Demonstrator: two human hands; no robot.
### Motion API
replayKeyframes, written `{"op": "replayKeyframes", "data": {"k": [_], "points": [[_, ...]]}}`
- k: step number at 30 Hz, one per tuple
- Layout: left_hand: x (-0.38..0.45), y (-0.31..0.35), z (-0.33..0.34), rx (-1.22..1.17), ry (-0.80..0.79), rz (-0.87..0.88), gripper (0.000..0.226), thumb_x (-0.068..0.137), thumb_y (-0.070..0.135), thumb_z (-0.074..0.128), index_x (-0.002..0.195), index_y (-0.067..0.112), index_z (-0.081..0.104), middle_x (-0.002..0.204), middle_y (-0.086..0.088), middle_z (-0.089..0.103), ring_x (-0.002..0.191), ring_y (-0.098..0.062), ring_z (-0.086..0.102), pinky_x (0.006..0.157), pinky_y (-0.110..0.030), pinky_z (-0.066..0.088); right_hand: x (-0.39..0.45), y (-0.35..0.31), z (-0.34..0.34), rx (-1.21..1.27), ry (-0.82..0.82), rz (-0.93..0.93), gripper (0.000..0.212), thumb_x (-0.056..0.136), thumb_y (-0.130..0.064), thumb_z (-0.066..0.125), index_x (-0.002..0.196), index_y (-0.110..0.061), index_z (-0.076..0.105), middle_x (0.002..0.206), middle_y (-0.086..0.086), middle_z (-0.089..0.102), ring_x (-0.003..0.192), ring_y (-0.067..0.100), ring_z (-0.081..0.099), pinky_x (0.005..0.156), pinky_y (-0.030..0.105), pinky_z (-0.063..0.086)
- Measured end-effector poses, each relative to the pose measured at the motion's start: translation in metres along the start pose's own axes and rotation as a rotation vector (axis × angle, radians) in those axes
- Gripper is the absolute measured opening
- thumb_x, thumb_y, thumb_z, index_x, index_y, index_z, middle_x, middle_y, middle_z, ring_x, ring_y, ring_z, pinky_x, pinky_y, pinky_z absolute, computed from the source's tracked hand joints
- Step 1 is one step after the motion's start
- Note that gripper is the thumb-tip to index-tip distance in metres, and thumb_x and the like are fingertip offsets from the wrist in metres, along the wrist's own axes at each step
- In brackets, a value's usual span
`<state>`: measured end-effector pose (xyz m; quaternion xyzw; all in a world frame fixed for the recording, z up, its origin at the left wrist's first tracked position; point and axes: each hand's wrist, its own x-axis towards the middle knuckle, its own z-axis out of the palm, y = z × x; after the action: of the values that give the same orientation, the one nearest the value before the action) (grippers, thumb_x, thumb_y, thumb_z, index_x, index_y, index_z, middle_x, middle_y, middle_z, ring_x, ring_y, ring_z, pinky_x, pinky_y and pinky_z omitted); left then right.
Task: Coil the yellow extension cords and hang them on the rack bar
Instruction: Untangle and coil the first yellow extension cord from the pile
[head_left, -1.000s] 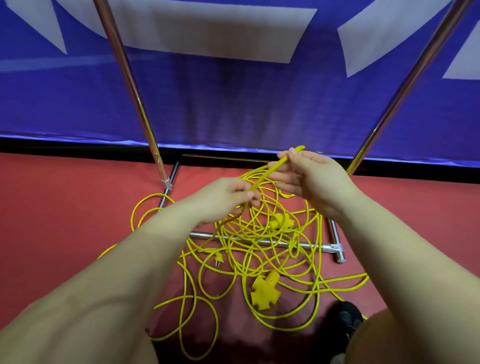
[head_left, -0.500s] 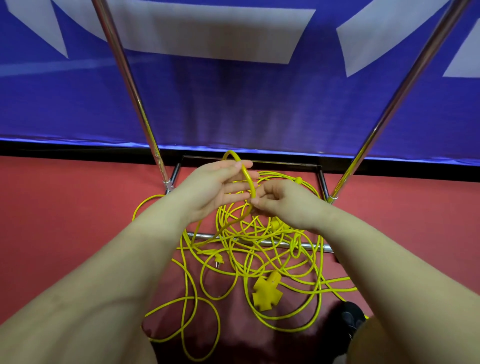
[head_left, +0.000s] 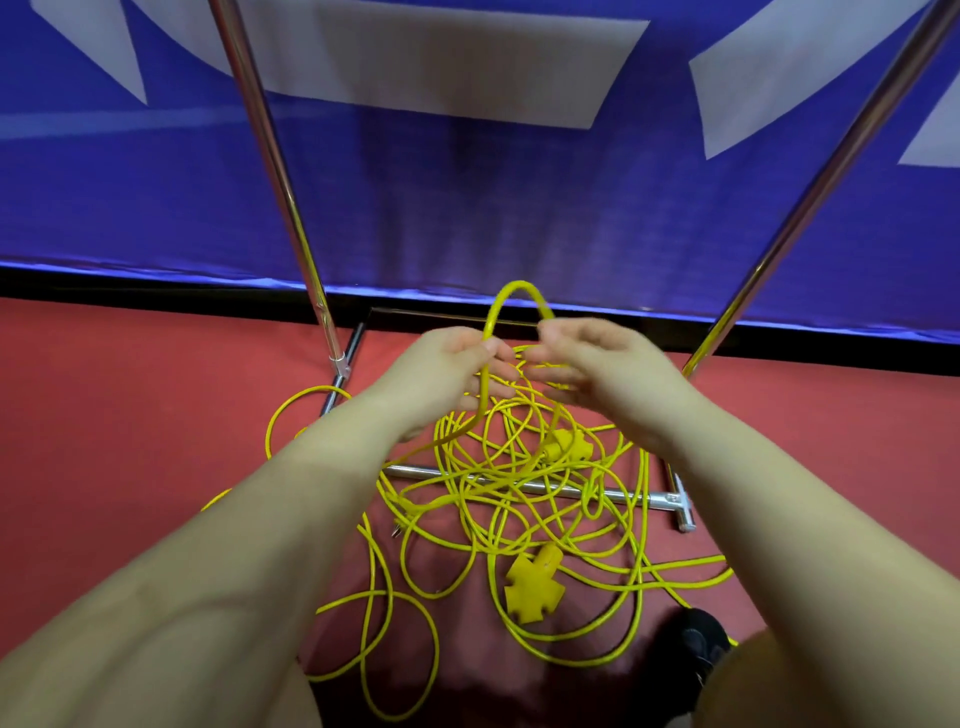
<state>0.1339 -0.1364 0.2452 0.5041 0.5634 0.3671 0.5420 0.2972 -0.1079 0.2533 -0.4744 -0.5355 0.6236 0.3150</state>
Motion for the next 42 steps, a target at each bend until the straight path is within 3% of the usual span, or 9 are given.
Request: {"op": "replayKeyframes", "data": {"k": [4,9,12,17,20,25,35,39,42], "points": [[-0.001,0.007,-0.007,-0.316,0.061,0.031,0.024,0.100,0.019,0.037,0.090,0.015,0.057,0.078,0.002,0.068,0.067,-0.012,0.070,0.066,-0.030,0.055,-0.002,0.023,0.015,-0.462,-0.277,0.040,0.044,0.082,-0.019,0.069,0.123,-0.010,0.055,0.107,0.001,0.064,0.094,0.005,0.062,0.083,0.021,0.050],[-0.003,0.009,-0.007,-0.499,0.048,0.026,0.022,0.100,0.016,0.038,0.092,0.011,0.058,0.077,-0.002,0.068,0.069,-0.018,0.071,0.062,-0.032,0.058,-0.004,0.028,0.033,-0.416,-0.265,-0.053,0.005,0.088,-0.012,0.061,0.093,-0.011,0.061,0.077,0.002,0.060,0.068,0.009,0.051,0.062,0.016,0.042],[0.001,0.007,-0.008,-0.528,0.029,0.040,0.023,0.100,0.019,0.037,0.099,0.014,0.059,0.090,-0.004,0.069,0.080,-0.016,0.071,0.072,-0.031,0.058,-0.003,0.023,0.031,-0.437,-0.195,-0.068,0.015,0.092,-0.016,0.056,0.089,-0.003,0.062,0.075,0.007,0.063,0.071,0.022,0.058,0.066,0.029,0.047],[0.005,-0.006,-0.016,0.098,-0.047,0.019,0.026,0.100,0.029,0.038,0.110,0.023,0.060,0.104,0.002,0.065,0.104,-0.014,0.060,0.096,-0.024,0.041,0.003,0.006,0.014,-0.107,0.003,-0.057,0.019,0.098,-0.016,0.045,0.086,-0.011,0.060,0.078,0.006,0.068,0.069,0.009,0.067,0.069,0.022,0.054],[0.003,-0.012,-0.012,0.408,-0.080,0.096,0.025,0.096,0.024,0.049,0.115,0.016,0.061,0.104,0.006,0.061,0.098,-0.003,0.053,0.081,-0.002,0.036,0.004,-0.001,0.006,0.104,0.086,-0.056,0.022,0.099,-0.018,0.043,0.084,-0.014,0.059,0.068,0.001,0.071,0.065,0.007,0.069,0.063,0.018,0.055],[0.005,-0.010,-0.015,0.450,0.059,0.235,0.011,0.093,0.015,0.055,0.093,0.008,0.064,0.080,0.005,0.064,0.071,0.003,0.055,0.067,-0.017,0.041,0.002,-0.007,0.014,0.272,0.095,-0.065,0.019,0.098,-0.020,0.044,0.088,-0.014,0.059,0.074,0.003,0.073,0.073,0.010,0.071,0.064,0.019,0.057],[-0.014,0.011,-0.033,0.007,0.117,0.167,0.019,0.098,0.016,0.043,0.090,0.021,0.060,0.075,0.003,0.063,0.060,-0.004,0.066,0.060,-0.022,0.054,0.002,0.023,0.047,-0.282,-0.169,-0.018,0.048,0.083,-0.009,0.066,0.129,-0.005,0.051,0.114,0.012,0.064,0.088,0.004,0.059,0.078,0.012,0.047],[-0.018,0.027,-0.032,-0.386,0.108,0.212,0.019,0.098,0.018,0.040,0.095,0.016,0.059,0.064,0.005,0.065,0.057,-0.009,0.066,0.052,-0.022,0.054,-0.001,0.027,0.067,-0.355,-0.234,-0.116,0.022,0.087,-0.013,0.064,0.107,-0.004,0.066,0.079,-0.010,0.066,0.067,-0.007,0.055,0.068,0.008,0.043],[-0.013,0.027,-0.041,-0.445,0.121,0.230,0.019,0.098,0.020,0.040,0.104,0.017,0.058,0.076,0.004,0.070,0.071,-0.012,0.070,0.062,-0.024,0.057,0.000,0.025,0.074,-0.302,-0.226,-0.089,0.017,0.094,-0.016,0.053,0.082,-0.014,0.065,0.082,0.003,0.068,0.067,0.002,0.060,0.065,0.020,0.049]]}}
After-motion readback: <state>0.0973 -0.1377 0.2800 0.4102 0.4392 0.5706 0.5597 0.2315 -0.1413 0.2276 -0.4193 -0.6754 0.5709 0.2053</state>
